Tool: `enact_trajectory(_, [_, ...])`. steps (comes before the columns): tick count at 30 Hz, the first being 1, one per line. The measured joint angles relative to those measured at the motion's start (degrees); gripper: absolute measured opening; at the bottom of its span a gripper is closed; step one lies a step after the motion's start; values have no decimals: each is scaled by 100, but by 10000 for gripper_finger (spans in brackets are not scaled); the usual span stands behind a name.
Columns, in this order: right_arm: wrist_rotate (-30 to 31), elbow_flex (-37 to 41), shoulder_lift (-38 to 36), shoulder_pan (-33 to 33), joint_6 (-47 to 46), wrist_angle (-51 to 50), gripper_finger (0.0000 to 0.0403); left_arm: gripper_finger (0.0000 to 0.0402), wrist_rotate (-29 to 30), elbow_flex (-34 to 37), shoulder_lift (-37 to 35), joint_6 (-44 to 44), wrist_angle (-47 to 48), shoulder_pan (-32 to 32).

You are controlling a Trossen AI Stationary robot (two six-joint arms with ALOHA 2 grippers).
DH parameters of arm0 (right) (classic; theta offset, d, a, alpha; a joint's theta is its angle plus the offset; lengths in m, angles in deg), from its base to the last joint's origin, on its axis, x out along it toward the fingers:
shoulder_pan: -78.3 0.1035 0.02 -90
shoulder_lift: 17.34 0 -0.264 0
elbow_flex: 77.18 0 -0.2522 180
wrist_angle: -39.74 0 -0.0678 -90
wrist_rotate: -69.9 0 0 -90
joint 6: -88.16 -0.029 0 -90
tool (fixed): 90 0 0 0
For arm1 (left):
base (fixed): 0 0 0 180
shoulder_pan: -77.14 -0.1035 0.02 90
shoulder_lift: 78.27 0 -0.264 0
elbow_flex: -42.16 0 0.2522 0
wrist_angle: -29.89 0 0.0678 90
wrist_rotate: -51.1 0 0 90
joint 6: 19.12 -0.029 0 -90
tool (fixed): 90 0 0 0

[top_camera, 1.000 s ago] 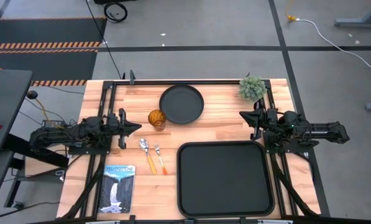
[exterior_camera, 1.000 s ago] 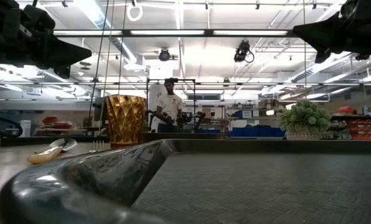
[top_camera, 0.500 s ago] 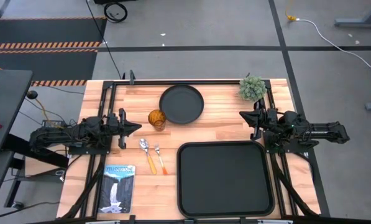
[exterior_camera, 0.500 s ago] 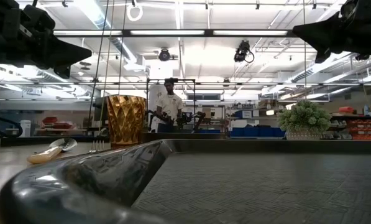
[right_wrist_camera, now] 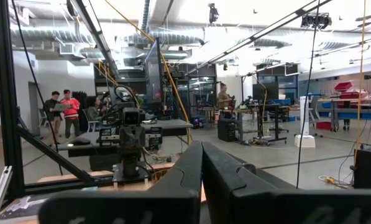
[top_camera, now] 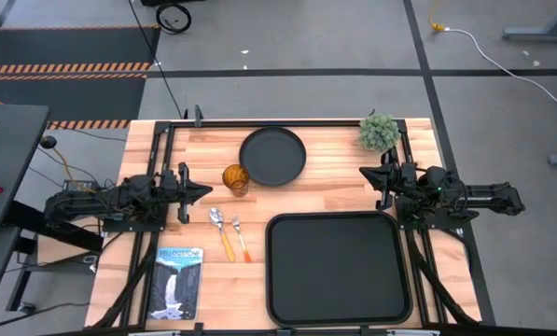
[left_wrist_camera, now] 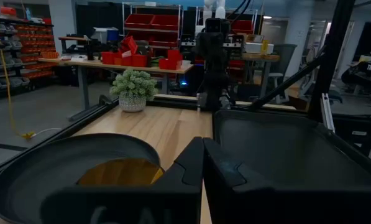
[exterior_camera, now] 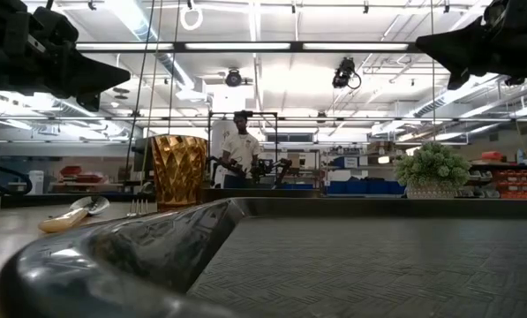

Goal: Pick and place plate/cup/fork/spoon on tray

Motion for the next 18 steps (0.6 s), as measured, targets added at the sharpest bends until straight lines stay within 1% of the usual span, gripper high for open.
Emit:
enact_trajectory(15, [0,2,-1,0,1,0,16,9,-2,-1,0,18,-12,0])
enact_trajectory(17, [0,2,-2,0,1,-2,16,9,-2,-2,2,301,-111,-2])
enact_trajectory(18, [0,2,-2,0,2,0,16,9,-2,0,2,659,-204,0])
